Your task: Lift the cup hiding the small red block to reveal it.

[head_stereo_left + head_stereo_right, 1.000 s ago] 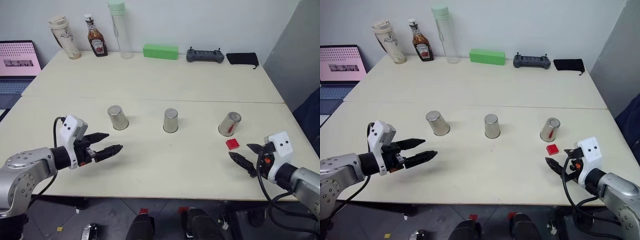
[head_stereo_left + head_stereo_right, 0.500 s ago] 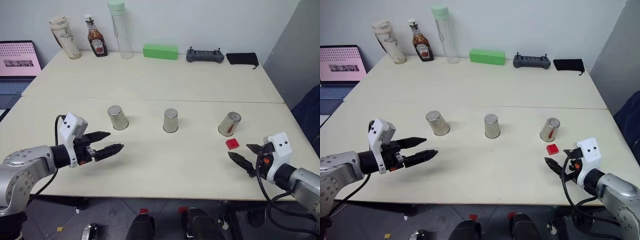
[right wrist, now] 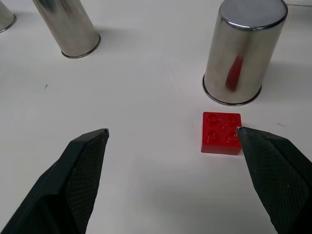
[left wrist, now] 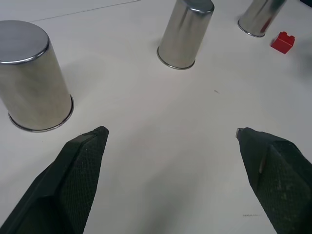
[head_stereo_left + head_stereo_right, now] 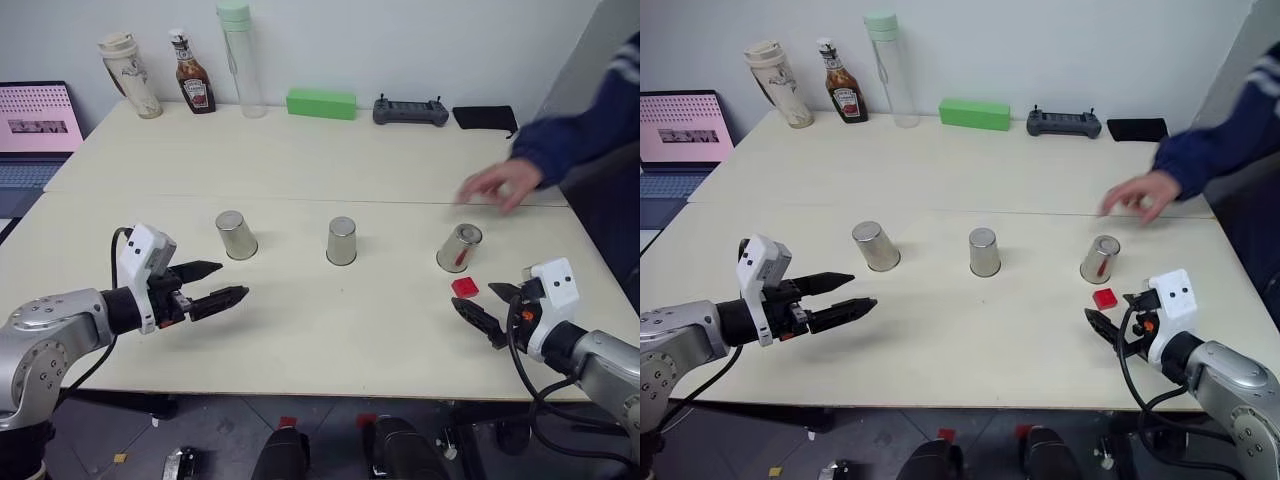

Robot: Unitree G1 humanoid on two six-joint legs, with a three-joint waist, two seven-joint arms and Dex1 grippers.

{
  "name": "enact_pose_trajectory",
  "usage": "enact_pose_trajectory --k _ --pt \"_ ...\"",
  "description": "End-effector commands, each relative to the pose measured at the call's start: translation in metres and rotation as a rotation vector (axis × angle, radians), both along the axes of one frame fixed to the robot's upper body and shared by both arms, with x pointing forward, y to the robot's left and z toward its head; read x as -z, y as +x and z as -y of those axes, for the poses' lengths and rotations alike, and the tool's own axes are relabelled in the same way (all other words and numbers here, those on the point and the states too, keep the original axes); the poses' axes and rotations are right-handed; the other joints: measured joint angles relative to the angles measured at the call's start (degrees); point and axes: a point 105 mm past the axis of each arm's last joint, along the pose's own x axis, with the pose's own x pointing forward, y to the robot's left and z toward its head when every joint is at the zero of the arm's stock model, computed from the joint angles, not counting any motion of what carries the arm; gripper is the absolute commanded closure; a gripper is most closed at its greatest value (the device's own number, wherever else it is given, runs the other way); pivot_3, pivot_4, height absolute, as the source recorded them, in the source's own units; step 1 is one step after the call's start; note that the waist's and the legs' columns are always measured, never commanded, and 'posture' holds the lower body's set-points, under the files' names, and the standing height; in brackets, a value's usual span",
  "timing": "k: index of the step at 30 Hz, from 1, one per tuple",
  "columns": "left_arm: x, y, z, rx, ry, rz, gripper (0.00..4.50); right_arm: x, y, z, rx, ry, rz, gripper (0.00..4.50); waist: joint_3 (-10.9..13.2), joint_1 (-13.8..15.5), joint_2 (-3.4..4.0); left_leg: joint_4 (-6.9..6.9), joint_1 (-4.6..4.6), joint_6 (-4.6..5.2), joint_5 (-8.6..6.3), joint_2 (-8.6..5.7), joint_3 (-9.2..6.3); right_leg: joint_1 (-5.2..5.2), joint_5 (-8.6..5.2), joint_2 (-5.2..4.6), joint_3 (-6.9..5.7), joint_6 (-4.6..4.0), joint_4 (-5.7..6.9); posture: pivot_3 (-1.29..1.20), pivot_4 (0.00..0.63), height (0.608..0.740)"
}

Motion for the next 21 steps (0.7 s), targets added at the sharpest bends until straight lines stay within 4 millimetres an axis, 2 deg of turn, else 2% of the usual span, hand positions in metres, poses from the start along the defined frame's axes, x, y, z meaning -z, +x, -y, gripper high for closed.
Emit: enact_pose_trajectory --k 1,21 --pt "-0.0079 0.0002 0.0045 0.033 0.0 0.026 0.0 -0.0098 -0.0003 -0.0003 -0.003 -0.004 0.048 0.06 0.0 0.0 0.0 0.0 0.0 0.0 0.0 0.0 0.0 0.0 0.0 0.0 0.0 0.0 0.01 0.0 0.15 0.74" --pt "-0.0061 -0.002 0.0039 0.041 -0.016 0.007 0.0 -0.0115 0.0048 -0.0051 -0.009 0.005 0.06 0.06 -0.01 -0.03 -0.01 0.03 0.03 0.0 0.0 0.0 0.02 0.01 0.0 0.01 0.02 0.0 0.06 0.0 0.15 0.74"
